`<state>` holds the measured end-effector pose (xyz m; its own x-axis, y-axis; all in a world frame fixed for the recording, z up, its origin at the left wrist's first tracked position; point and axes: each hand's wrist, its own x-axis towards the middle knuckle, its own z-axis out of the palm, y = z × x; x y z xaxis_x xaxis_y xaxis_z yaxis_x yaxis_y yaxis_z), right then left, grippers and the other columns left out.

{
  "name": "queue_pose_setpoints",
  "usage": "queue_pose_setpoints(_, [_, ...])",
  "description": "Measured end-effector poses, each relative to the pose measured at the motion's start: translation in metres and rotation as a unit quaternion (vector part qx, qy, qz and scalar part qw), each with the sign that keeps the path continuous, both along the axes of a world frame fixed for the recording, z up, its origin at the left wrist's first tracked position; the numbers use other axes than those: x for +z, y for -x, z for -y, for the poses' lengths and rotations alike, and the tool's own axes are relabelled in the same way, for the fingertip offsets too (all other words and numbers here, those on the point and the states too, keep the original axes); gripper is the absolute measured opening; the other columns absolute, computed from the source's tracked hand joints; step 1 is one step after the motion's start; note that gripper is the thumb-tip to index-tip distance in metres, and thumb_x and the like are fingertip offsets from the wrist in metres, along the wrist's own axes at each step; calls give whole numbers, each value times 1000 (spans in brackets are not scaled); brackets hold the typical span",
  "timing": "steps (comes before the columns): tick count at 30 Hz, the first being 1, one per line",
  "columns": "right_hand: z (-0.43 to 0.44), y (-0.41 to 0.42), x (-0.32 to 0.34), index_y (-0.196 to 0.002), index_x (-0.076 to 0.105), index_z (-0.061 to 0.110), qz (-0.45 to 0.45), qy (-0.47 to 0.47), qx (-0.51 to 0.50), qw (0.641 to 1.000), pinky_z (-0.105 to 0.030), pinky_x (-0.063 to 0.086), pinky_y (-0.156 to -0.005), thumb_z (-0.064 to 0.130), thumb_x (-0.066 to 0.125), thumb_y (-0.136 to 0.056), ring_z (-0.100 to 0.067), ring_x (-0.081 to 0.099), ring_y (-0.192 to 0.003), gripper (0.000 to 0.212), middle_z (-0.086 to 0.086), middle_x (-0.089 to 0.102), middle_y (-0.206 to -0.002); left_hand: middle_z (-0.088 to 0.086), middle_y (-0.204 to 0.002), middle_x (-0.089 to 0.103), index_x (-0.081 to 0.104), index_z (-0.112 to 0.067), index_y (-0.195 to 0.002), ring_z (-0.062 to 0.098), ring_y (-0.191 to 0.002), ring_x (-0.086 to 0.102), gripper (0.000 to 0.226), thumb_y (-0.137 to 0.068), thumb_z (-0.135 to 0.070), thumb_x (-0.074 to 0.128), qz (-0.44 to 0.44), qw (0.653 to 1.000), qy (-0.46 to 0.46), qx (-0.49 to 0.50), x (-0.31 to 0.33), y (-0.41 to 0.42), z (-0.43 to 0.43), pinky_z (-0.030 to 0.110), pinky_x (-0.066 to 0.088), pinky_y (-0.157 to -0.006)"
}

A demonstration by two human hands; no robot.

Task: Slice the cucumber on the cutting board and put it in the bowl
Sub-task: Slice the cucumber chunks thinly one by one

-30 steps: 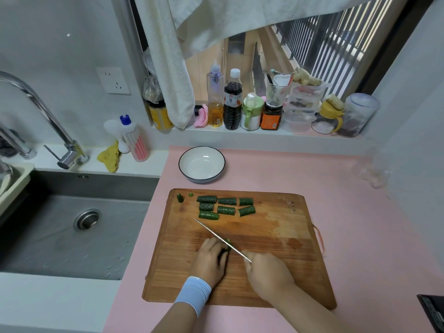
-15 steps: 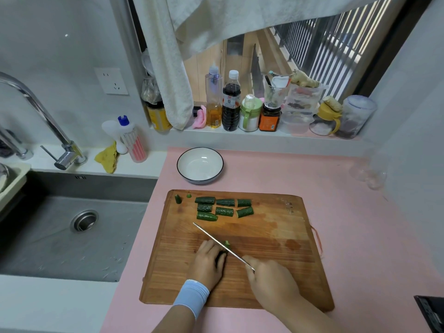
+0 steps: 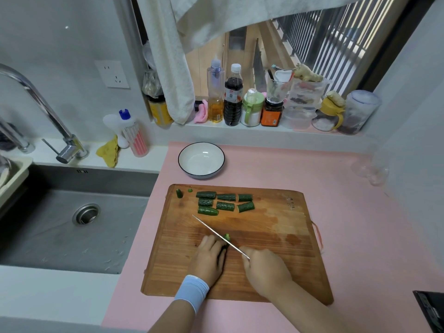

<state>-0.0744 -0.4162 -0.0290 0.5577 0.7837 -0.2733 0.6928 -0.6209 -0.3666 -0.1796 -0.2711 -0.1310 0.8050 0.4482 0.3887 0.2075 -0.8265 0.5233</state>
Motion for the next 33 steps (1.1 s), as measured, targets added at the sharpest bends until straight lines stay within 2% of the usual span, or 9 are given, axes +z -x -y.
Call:
queue_pose_setpoints(5, [1,1,2,-114,61,28,10,3,5,1000,-34,42,-65,34,35,-104,-27,65,-84,28,-2,70,-90,-1,-95,58,68,-12,-97,17,-85,49,13,-86,-6,65,1,1000,8,1,-1,1,-1,23,43,-80])
queue_pose_setpoints(10, [14,4,2,-133,54,38,27,-1,5,1000,-35,49,-76,40,35,-104,-25,66,-93,35,1,72,-100,2,-96,62,68,-12,-97,21,-87,55,13,-85,-7,66,8,1000,23,10,-2,1,-2,29,47,-81])
queue_pose_setpoints(14, [19,3,2,-136,54,37,12,5,-1,1000,-35,51,-79,40,37,-104,-24,67,-96,36,1,73,-104,1,-95,63,69,-13,-96,20,-87,56,14,-84,-7,68,12,1000,26,10,-1,1,-1,27,47,-81])
queue_pose_setpoints(21, [2,3,2,-108,62,27,-7,16,-7,1000,-34,48,-68,33,37,-102,-27,66,-82,26,-1,70,-87,0,-93,60,69,-13,-98,18,-85,53,16,-84,-6,68,8,1000,28,7,-1,2,-2,28,46,-81])
queue_pose_setpoints(24, [1,2,2,-104,61,27,-11,14,-5,1000,-33,47,-66,34,37,-103,-26,63,-77,25,-1,70,-86,1,-97,60,70,-11,-102,18,-85,50,18,-86,-7,66,9,1000,7,-3,1,4,-1,24,44,-81])
queue_pose_setpoints(27, [2,2,2,-102,61,27,-8,12,0,1000,-33,43,-65,35,37,-103,-26,64,-81,25,-1,69,-86,1,-96,59,70,-11,-103,19,-84,51,17,-87,-8,62,9,1000,5,-3,0,5,0,26,45,-78])
queue_pose_setpoints(30, [4,2,1,-112,61,29,-2,9,0,1000,-33,47,-68,37,36,-104,-26,66,-85,28,0,70,-90,-1,-94,59,70,-13,-102,18,-84,51,18,-86,-5,65,9,1000,10,0,-1,4,-2,26,46,-78])
queue_pose_setpoints(33, [7,5,0,-132,56,36,12,2,-3,1000,-36,51,-77,40,36,-104,-26,67,-95,35,0,73,-101,0,-93,60,69,-14,-102,18,-84,52,20,-85,-4,66,8,1000,18,0,-1,4,-2,28,47,-78])
